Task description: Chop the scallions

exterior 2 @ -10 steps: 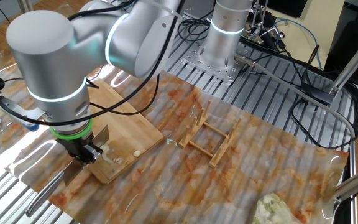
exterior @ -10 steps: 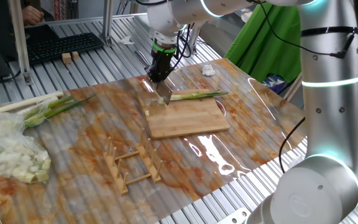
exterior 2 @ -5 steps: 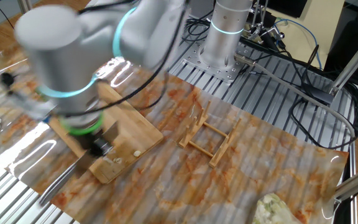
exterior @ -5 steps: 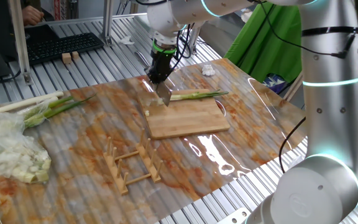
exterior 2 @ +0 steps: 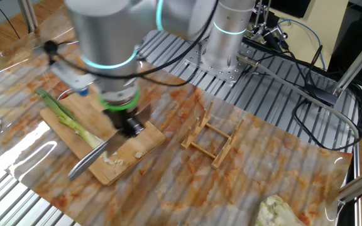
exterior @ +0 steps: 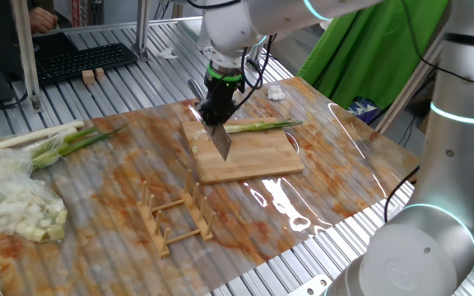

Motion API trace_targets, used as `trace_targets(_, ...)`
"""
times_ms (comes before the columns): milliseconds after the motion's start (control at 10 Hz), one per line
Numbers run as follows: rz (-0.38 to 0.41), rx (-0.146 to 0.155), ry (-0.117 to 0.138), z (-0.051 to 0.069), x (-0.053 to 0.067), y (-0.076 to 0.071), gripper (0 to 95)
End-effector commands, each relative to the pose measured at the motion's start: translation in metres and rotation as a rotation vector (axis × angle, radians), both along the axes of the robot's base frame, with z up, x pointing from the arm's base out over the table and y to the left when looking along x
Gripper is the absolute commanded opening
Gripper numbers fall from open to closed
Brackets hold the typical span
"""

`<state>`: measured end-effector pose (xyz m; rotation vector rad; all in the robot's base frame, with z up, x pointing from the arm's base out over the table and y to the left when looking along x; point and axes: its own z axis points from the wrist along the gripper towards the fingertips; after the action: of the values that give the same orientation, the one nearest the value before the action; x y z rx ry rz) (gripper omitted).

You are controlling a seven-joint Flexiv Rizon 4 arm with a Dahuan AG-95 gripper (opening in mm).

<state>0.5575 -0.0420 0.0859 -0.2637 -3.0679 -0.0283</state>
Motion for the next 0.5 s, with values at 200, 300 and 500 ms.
trace_targets(200,-0.005,-0.007,0.0,-0.007,0.001,0.001,0.0)
trace_targets(300,0.005,-0.023,-0.009,-0.012,0.005,0.001,0.0)
trace_targets(500,0.004,-0.028,0.0,-0.015,0.007,0.003,0.0)
